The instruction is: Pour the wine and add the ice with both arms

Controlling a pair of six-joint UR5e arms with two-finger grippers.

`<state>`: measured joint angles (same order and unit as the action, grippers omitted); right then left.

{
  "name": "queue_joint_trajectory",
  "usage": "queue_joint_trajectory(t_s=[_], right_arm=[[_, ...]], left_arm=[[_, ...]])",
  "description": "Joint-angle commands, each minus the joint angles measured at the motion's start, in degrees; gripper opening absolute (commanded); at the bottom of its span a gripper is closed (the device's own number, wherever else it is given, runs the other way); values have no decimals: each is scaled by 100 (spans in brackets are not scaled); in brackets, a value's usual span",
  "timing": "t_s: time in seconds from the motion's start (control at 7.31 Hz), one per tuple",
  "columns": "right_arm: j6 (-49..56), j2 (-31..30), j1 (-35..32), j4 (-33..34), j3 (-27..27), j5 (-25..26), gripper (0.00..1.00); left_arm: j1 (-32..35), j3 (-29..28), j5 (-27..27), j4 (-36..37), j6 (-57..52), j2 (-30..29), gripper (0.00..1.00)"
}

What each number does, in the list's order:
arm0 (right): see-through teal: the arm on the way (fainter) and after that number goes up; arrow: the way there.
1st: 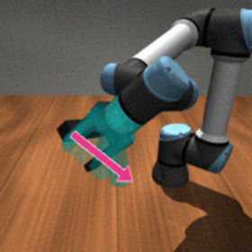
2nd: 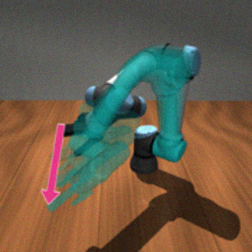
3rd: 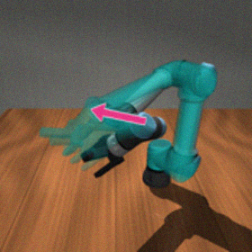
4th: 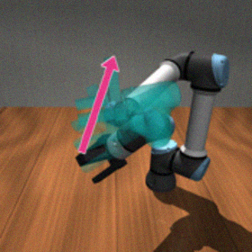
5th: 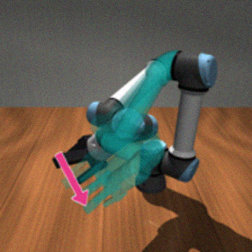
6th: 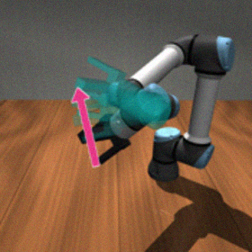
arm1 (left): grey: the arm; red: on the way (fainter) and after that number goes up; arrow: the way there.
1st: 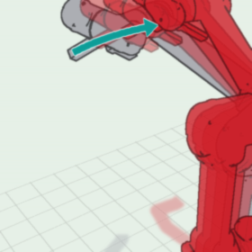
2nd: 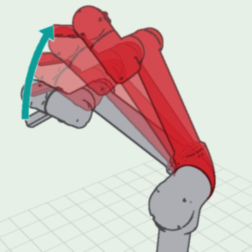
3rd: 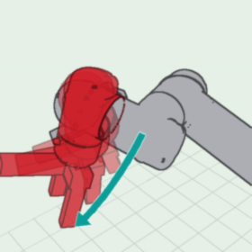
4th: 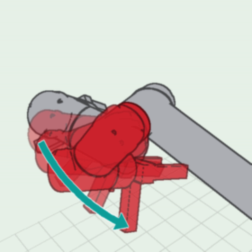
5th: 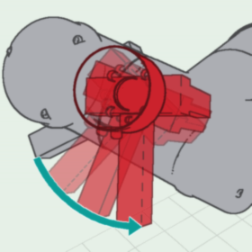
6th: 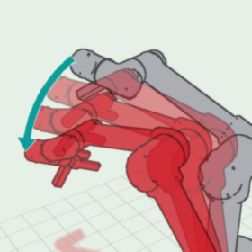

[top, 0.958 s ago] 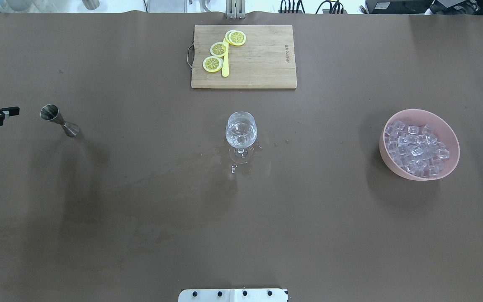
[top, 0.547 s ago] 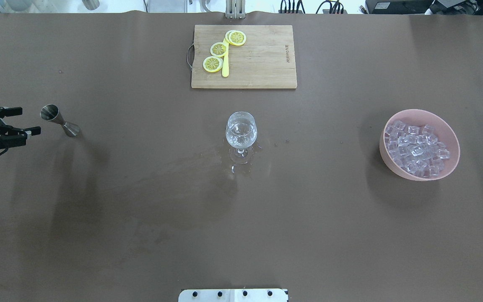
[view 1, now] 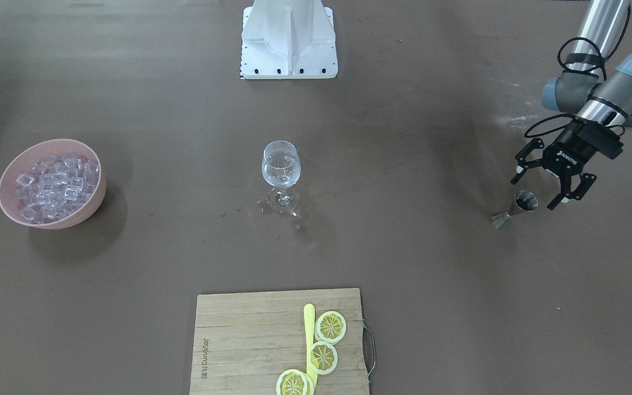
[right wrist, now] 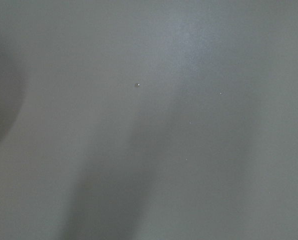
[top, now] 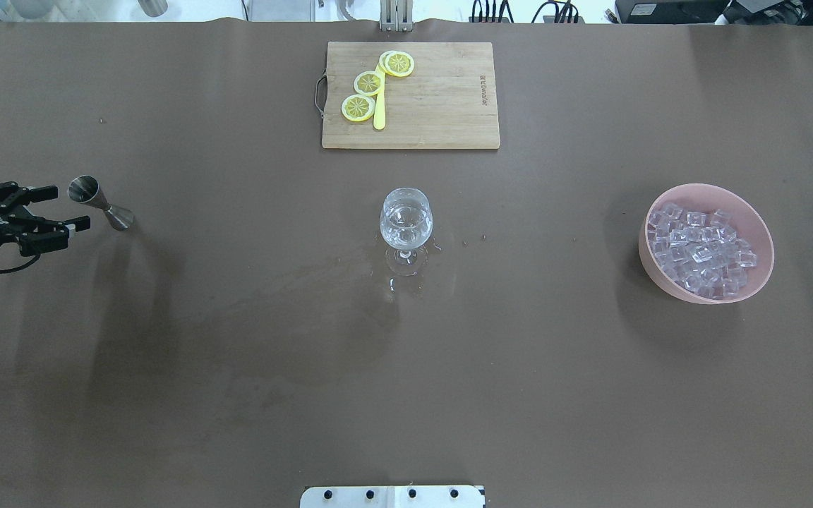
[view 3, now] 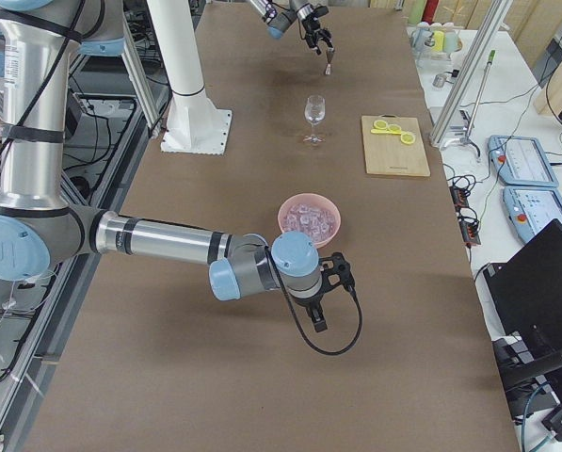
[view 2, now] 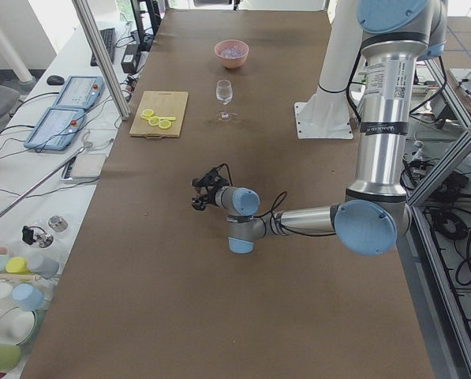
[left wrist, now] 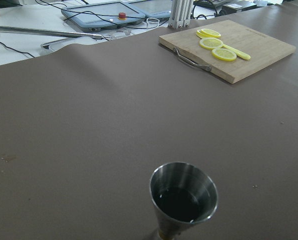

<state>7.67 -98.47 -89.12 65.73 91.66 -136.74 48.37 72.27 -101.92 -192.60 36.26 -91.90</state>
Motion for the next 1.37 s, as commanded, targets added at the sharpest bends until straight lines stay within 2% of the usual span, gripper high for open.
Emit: queue_joint_trajectory(t_s=[0.0,0.41,0.96,1.09,1.23], right_arm=[[6,-23,0,-43,1,7,100],[50,-23,0,-51,1,7,100],[59,-5,0,-52,27,33,100],[42,-5,0,-52,45,42,100],[33,-5,0,-52,45,42,100]], left_arm=[[-441,-28,707,3,-13,-21,97],[-573,-274,1094,47,-13,-328,97],[-697,-432,1096,38,-22,-443,97],[-697,-476,1087,38,-22,-478,95],[-688,-485,1061,21,-14,-461,88]])
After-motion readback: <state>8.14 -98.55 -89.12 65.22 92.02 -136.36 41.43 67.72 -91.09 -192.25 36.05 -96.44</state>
